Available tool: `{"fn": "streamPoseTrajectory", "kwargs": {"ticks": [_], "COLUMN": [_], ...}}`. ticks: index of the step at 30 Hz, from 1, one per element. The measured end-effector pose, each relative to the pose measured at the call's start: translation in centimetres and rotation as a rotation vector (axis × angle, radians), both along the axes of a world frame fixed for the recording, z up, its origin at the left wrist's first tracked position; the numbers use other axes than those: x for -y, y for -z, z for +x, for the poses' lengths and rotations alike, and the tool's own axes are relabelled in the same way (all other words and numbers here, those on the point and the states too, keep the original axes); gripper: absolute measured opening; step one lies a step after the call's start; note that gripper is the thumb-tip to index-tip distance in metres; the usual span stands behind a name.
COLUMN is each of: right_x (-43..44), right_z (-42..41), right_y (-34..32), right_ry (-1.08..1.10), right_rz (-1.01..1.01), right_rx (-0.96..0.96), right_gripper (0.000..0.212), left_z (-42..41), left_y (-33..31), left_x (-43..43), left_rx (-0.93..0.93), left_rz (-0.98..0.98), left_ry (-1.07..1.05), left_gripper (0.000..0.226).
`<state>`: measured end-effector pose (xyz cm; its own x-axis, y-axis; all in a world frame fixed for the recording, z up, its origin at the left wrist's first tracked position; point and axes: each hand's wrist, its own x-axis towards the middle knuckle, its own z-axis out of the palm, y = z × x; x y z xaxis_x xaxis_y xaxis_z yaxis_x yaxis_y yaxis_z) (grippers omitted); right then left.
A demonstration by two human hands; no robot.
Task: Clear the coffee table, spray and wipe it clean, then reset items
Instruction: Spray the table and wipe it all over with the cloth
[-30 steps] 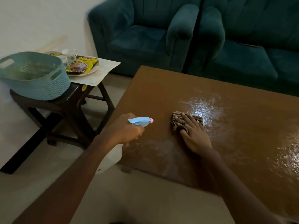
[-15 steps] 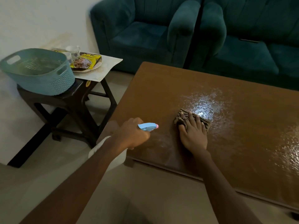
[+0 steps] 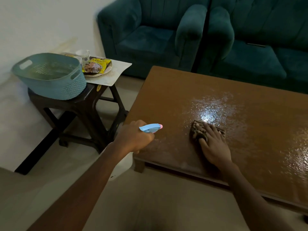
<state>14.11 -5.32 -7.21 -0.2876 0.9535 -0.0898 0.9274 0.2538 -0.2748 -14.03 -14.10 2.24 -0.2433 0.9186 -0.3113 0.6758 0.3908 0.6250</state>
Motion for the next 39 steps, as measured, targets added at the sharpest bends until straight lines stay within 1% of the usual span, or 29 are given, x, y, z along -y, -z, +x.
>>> {"fn": "streamPoseTrajectory", "kwargs": {"ticks": [2,3,5,7,9,10,11,14,16,19,22,24,26,28,30,32,34,36,39], "right_x": [-1.6,-1.8,-0.8,1.4,3.5,4.2,4.8,6.1,6.8,7.6,8.2,8.5,8.5,8.6,9.2,10.2,11.0,11.3,10.0], "right_z": [-2.4,-3.9,-6.3,-6.6,-5.3,-4.3,-3.3,-1.3,-1.1,-2.2,-4.1,-6.4,-9.9,-13.8,-16.4,-16.1,-13.8,-10.6,-7.2], "right_y": [0.1,0.1,0.2,0.3,0.4,0.5,0.6,1.0,1.1,1.1,1.1,0.9,0.8,0.6,0.5,0.5,0.6,0.8,0.5], "right_ry": [0.069,0.048,-0.074,-0.187,-0.204,-0.172,-0.124,0.032,0.095,0.169,0.237,0.241,0.16,0.017,-0.152,-0.295,-0.396,-0.418,-0.301], "right_rz": [-0.01,-0.01,-0.001,0.011,0.02,0.027,0.032,0.036,0.045,0.064,0.063,0.055,0.061,0.049,0.036,0.033,0.051,0.071,0.04], "right_rx": [0.012,0.02,0.026,0.017,-0.012,-0.03,-0.047,-0.066,-0.067,-0.05,-0.014,0.004,-0.007,-0.038,-0.035,-0.023,-0.007,-0.003,0.011], "right_gripper": [0.056,0.056,0.06,0.064,0.064,0.064,0.064,0.065,0.068,0.071,0.07,0.068,0.069,0.07,0.069,0.066,0.06,0.058,0.058], "left_z": [-0.1,0.0,0.2,0.7,1.3,1.6,1.8,1.7,1.3,0.3,-1.1,-2.0,-2.8,-3.7,-4.5,-5.2,-5.7,-5.9,-6.4], "left_y": [0.1,0.2,0.3,0.4,0.6,0.6,1.0,2.5,3.3,3.9,3.9,3.6,3.0,2.6,2.3,2.2,2.2,2.3,2.5], "left_x": [0.4,0.7,1.2,1.6,2.0,2.3,2.6,3.1,3.5,4.1,4.4,4.5,4.5,4.3,4.2,4.0,4.0,4.1,4.2], "left_rx": [-0.015,-0.023,-0.043,-0.064,-0.128,-0.148,-0.128,-0.025,-0.038,-0.028,0.04,0.081,0.093,0.112,0.136,0.167,0.181,0.176,0.138], "left_rz": [0.005,0.003,0.005,0.025,0.024,0.019,0.007,-0.015,-0.025,-0.005,0.03,0.058,0.092,0.137,0.158,0.15,0.141,0.133,0.115], "left_ry": [0.014,0.024,0.032,0.042,0.088,0.104,0.102,0.093,0.11,0.071,-0.005,-0.048,-0.106,-0.158,-0.206,-0.235,-0.257,-0.264,-0.255], "left_gripper": [0.016,0.016,0.019,0.022,0.022,0.02,0.019,0.015,0.011,0.01,0.01,0.013,0.011,0.008,0.017,0.025,0.025,0.026,0.025]}}
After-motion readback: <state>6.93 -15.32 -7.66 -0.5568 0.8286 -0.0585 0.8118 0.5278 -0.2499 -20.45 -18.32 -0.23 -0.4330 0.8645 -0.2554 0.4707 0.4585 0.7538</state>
